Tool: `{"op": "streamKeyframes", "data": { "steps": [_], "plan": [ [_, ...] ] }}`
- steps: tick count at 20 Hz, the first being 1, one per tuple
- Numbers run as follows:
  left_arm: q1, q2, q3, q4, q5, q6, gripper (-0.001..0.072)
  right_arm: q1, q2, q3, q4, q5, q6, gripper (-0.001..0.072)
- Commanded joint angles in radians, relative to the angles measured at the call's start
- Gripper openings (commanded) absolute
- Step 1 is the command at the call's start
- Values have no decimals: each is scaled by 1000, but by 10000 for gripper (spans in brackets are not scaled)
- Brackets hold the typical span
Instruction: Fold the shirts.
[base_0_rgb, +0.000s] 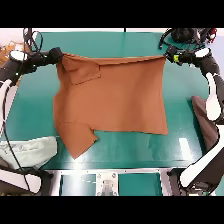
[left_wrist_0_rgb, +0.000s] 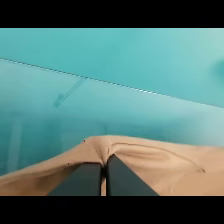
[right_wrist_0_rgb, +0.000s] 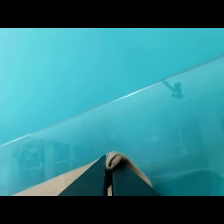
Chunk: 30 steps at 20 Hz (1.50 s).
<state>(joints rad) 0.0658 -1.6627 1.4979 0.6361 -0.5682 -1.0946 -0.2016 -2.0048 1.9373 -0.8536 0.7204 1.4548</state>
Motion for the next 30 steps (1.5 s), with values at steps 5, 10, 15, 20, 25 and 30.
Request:
{"op": "streamKeyframes", "data": {
  "steps": [5,10,15,20,25,30],
  "plan": [
    [9,-2,-1,222,-230,-57,24,-21,-15,33,-204,341,47,11],
    [9,-2,-1,391,-465,-111,24,-24,36,10,-403,630,87,10],
    [9,-2,-1,457,-555,-139,24,-23,125,-72,-404,704,117,11],
    [9,-2,-3,463,-554,-138,24,3,161,-241,-404,694,124,11],
    [8,-5,-3,488,-560,-140,24,24,161,-297,-404,642,124,13],
    [11,2,6,507,-730,-184,506,-10,164,-230,-416,798,128,402]
  ]
}}
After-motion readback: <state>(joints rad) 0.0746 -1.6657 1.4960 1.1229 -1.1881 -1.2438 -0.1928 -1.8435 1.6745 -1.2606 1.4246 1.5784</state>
